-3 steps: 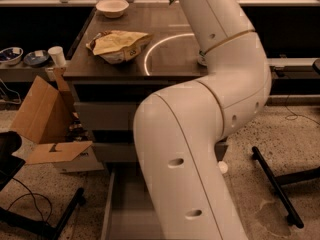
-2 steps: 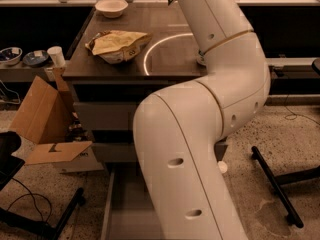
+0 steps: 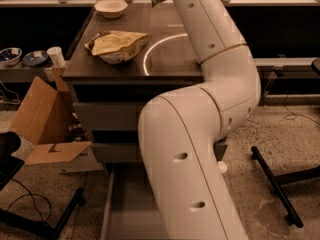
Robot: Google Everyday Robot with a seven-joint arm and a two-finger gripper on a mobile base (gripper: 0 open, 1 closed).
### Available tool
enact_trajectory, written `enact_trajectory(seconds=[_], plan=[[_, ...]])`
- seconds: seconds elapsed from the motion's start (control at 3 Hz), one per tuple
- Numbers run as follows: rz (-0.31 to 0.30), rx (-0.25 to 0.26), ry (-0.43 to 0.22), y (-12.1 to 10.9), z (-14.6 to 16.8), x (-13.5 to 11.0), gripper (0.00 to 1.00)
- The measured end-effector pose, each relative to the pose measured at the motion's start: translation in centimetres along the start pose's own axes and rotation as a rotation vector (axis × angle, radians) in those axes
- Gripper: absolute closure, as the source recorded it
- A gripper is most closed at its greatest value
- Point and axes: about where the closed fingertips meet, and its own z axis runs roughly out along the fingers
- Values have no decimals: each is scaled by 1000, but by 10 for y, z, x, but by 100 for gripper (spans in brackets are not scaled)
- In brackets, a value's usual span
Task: Pick green jalapeno chip bag from bottom drawer and place on counter
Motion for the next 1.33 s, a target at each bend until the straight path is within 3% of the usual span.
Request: enact_trajectory(seconds=[0.33,1.33], plan=[[-48,-34,5,41,54,-5,100],[-55,-39,20,48,65,-1,36]])
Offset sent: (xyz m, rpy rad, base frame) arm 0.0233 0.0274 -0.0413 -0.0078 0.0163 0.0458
